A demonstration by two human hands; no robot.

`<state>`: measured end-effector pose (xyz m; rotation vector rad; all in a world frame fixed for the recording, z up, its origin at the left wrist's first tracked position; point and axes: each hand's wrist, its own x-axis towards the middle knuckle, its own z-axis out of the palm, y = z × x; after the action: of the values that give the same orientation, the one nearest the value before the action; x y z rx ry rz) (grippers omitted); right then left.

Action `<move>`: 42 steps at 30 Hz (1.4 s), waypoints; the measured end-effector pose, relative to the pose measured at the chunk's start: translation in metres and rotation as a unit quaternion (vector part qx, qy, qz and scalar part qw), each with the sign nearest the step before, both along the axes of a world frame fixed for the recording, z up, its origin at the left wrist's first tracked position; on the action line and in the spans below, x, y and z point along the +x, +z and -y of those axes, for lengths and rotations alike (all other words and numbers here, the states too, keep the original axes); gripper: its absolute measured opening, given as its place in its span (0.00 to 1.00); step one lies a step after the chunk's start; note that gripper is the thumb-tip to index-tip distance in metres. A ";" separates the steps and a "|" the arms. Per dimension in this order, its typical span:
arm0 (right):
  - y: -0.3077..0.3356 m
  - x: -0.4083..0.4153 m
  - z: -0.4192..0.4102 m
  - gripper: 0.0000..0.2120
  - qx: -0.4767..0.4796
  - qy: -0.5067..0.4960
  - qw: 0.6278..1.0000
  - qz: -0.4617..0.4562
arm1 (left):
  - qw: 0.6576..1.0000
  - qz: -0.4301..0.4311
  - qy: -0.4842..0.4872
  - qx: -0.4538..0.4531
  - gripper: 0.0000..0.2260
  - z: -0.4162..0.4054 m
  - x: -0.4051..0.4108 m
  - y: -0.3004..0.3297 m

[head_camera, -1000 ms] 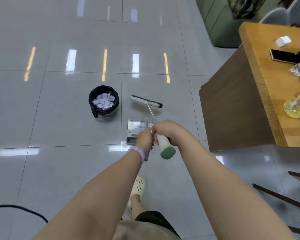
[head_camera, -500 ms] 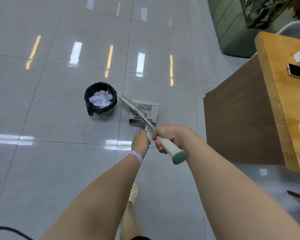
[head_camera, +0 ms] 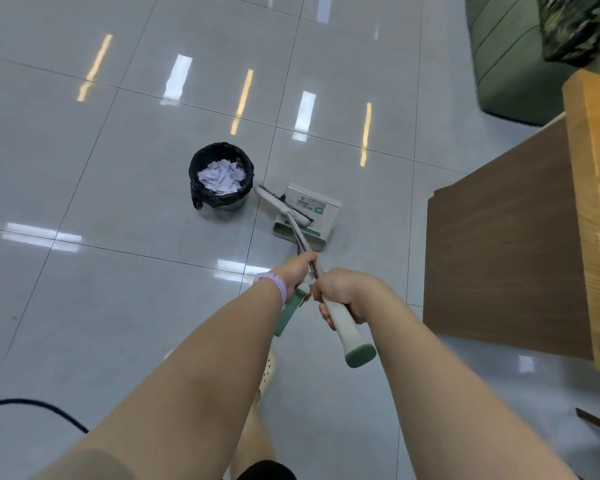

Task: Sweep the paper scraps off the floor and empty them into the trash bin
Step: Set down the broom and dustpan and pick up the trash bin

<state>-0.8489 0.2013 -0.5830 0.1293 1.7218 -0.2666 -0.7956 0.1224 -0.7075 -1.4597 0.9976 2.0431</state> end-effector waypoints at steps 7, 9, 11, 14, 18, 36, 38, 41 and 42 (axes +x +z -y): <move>-0.004 0.014 -0.002 0.06 -0.019 -0.014 0.998 -0.064 | 0.999 -0.023 0.033 -0.023 0.16 -0.006 0.004 -0.006; -0.007 0.019 -0.002 0.08 -0.018 -0.025 0.997 -0.072 | 0.999 -0.029 0.032 -0.025 0.18 -0.006 0.005 -0.010; -0.009 0.026 -0.002 0.09 -0.016 -0.036 0.996 -0.077 | 0.999 -0.028 0.026 -0.033 0.20 -0.007 0.007 -0.013; -0.011 0.037 -0.001 0.07 -0.019 -0.054 0.994 -0.095 | 0.999 -0.030 0.019 -0.028 0.21 -0.006 0.007 -0.016; -0.013 0.050 -0.006 0.09 -0.028 -0.051 0.990 -0.129 | 0.999 -0.030 0.005 -0.025 0.16 -0.006 0.000 -0.014; 0.026 0.002 -0.017 0.02 0.034 -0.036 0.999 -0.016 | 0.999 -0.034 0.002 -0.030 0.11 -0.027 -0.025 -0.005; 0.024 0.003 -0.017 0.04 0.033 -0.050 0.998 -0.009 | 0.999 -0.026 -0.013 -0.034 0.11 -0.027 -0.024 -0.006; 0.025 0.006 -0.018 0.05 0.032 -0.079 0.996 0.003 | 0.999 -0.018 -0.030 -0.019 0.14 -0.024 -0.020 -0.010; 0.025 0.005 -0.018 0.05 0.028 -0.093 0.995 0.003 | 0.999 -0.024 -0.031 -0.006 0.18 -0.022 -0.020 -0.010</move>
<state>-0.8436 0.2194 -0.5581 0.3319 1.7133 -0.3540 -0.8154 0.1444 -0.7178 -1.3739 1.0632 2.0411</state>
